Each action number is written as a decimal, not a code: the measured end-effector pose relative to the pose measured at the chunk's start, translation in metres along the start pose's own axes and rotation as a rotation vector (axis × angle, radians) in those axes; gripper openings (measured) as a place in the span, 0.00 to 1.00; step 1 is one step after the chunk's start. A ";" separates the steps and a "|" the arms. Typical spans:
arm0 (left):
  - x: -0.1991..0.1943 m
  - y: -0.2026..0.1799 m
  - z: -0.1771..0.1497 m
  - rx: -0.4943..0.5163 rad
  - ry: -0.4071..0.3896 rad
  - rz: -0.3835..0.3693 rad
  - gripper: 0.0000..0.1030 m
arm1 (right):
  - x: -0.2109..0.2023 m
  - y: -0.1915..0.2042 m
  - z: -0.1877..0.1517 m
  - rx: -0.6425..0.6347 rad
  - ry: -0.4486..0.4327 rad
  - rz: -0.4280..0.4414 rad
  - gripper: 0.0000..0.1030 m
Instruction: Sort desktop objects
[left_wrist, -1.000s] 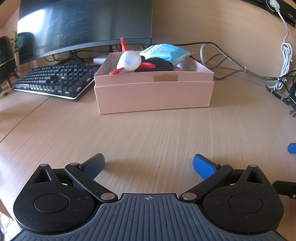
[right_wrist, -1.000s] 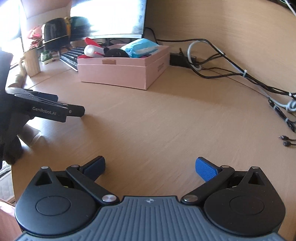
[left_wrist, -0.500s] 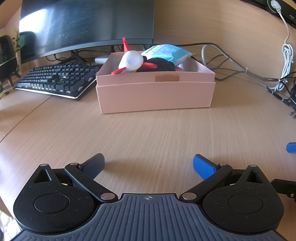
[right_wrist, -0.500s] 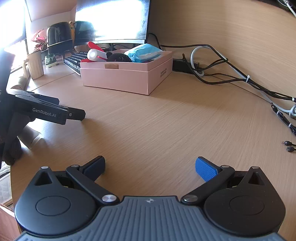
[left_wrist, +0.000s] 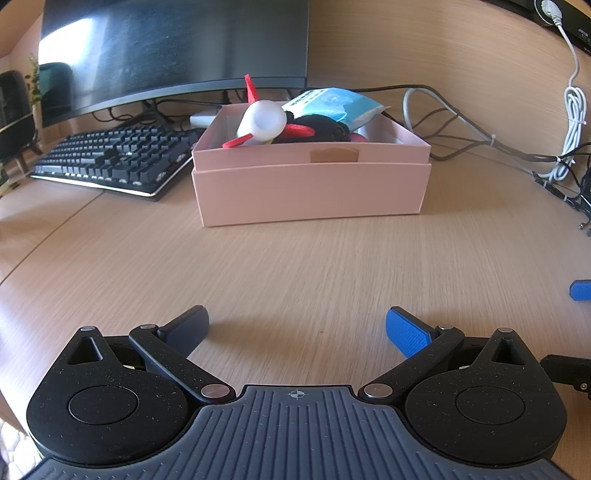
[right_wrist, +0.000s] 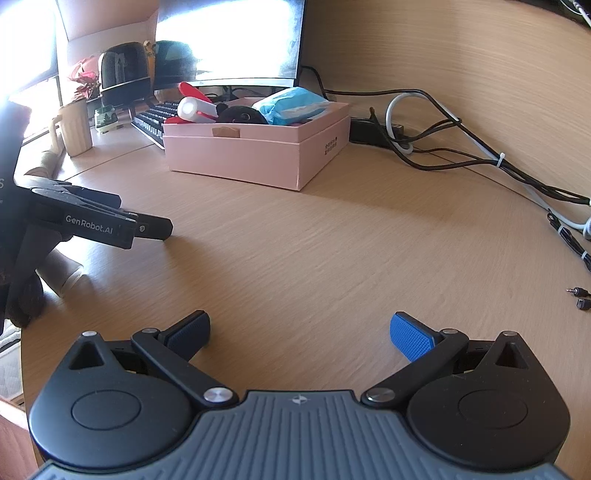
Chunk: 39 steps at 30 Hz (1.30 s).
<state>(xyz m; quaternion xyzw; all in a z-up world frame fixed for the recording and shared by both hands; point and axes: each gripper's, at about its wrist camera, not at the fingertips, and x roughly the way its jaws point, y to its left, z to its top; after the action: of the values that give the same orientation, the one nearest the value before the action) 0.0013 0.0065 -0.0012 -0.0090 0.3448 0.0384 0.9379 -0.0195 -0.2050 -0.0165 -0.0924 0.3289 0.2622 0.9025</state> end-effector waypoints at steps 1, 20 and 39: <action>0.000 0.000 0.000 0.000 0.000 0.000 1.00 | 0.000 -0.001 0.000 -0.007 0.000 0.007 1.00; 0.000 0.000 0.001 0.002 0.009 -0.001 1.00 | -0.002 -0.003 -0.001 -0.022 0.001 0.028 1.00; -0.007 -0.002 -0.006 0.013 -0.004 -0.012 1.00 | -0.002 -0.002 -0.001 -0.021 0.001 0.028 1.00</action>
<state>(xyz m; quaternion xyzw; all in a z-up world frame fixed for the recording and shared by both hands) -0.0073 0.0039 -0.0011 -0.0050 0.3430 0.0306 0.9388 -0.0201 -0.2081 -0.0156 -0.0973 0.3277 0.2783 0.8976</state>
